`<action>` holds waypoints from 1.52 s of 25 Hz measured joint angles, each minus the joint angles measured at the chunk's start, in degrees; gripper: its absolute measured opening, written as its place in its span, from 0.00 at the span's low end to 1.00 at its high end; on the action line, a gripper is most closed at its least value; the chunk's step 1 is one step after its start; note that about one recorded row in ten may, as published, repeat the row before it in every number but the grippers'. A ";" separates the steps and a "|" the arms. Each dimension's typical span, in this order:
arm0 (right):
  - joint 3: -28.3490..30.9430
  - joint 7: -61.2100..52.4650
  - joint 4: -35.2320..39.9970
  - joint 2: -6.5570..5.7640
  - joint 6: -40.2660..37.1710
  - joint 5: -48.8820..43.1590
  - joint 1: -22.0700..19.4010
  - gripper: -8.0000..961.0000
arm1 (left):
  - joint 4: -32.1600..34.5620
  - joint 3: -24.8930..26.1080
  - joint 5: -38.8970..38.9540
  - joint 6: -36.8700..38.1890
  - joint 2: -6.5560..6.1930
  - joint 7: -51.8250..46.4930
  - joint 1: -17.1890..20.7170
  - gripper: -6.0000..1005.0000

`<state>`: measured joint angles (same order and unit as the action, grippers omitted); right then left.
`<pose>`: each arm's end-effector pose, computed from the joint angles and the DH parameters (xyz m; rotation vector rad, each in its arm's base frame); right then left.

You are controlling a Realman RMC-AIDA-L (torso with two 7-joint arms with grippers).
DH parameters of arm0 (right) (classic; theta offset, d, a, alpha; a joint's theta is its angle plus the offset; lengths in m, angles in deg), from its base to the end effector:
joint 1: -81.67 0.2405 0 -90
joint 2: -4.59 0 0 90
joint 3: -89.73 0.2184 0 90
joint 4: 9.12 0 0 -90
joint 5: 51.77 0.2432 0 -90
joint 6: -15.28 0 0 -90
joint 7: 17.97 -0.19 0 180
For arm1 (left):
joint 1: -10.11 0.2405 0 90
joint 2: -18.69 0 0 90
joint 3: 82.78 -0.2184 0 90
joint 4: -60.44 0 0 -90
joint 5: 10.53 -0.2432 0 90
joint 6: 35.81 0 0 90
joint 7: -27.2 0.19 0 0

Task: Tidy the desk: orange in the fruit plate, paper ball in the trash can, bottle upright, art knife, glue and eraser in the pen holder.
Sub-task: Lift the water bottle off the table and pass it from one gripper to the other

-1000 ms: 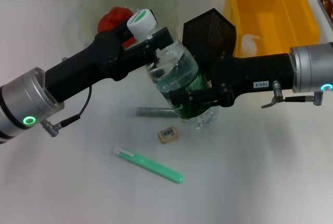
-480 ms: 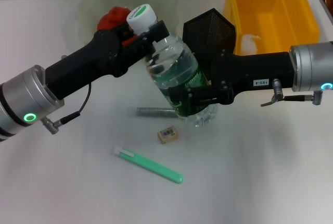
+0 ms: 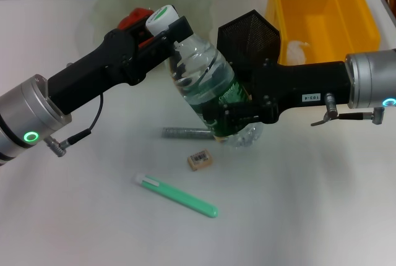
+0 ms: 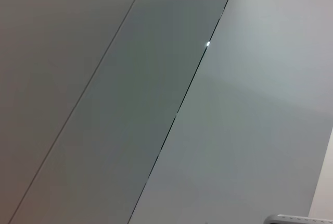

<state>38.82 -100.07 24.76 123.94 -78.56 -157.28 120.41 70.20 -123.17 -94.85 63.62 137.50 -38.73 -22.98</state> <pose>0.1504 0.3543 -0.0503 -2.9722 0.4743 0.8925 -0.1826 0.3305 -0.0337 -2.3837 -0.7026 -1.5448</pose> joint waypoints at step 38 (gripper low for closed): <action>-0.31 -0.02 0.10 -0.01 0.59 -0.12 -0.16 0.81 | 0.08 0.07 0.05 0.19 0.00 -0.34 -0.13 0.45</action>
<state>38.50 -100.09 24.85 123.93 -77.97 -157.41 120.25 70.28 -123.10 -94.80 63.81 137.50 -39.06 -23.12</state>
